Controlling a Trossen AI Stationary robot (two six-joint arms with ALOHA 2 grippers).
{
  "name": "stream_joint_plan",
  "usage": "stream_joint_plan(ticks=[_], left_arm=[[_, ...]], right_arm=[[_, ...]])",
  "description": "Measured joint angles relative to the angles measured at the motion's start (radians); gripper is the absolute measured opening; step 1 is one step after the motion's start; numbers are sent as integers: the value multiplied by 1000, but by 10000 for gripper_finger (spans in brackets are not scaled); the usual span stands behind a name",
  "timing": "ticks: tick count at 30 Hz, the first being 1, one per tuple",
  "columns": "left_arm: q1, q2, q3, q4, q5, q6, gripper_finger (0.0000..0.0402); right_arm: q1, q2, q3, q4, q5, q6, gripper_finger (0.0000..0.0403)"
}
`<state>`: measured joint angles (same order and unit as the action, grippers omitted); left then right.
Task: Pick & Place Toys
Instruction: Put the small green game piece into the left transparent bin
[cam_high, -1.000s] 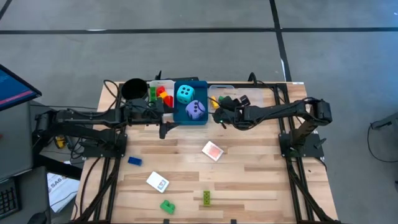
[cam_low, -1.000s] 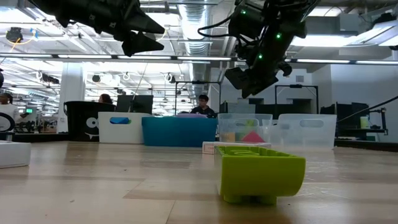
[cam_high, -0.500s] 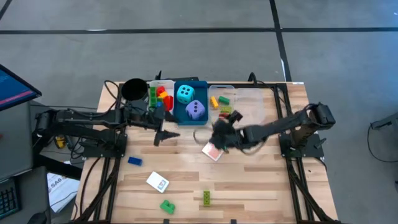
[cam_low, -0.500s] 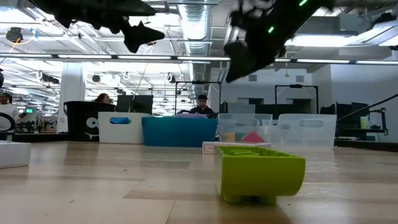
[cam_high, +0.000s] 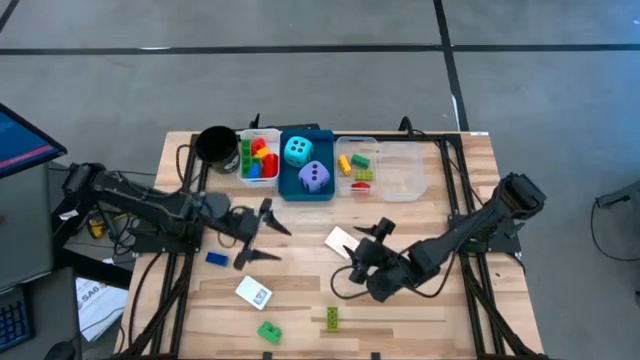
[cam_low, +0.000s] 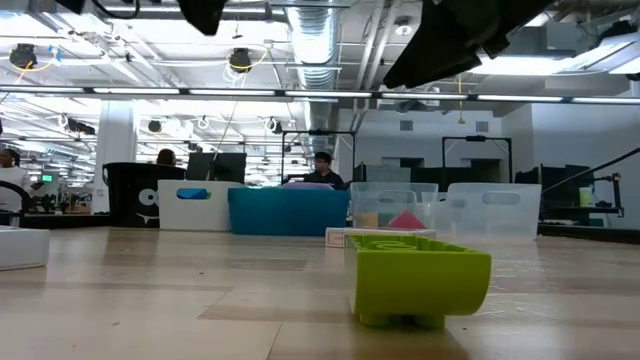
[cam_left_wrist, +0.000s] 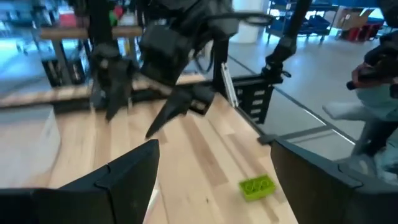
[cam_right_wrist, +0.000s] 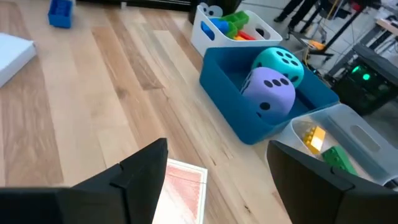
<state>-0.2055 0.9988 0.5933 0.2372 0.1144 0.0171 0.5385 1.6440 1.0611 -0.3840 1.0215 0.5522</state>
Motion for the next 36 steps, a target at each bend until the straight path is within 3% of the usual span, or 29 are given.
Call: stream_joint_plan(ticks=[7,16,21,27,36], left_arm=[[-131,89,1,88,-146,106,301],[-176,256,0,203,-259,109,301],[-212,293,2,254,-327,110,301],[-247,294,1,241,-381,110,301],[-238,293,1,240,-386,110,301]], right_arm=[[3,16,-2,1,-2,-75,271],[0,79,-1,111,-78,-214,271],[14,79,-1,158,-191,-204,271],[70,79,0,212,-199,-215,271],[98,79,0,389,-469,-269,271]])
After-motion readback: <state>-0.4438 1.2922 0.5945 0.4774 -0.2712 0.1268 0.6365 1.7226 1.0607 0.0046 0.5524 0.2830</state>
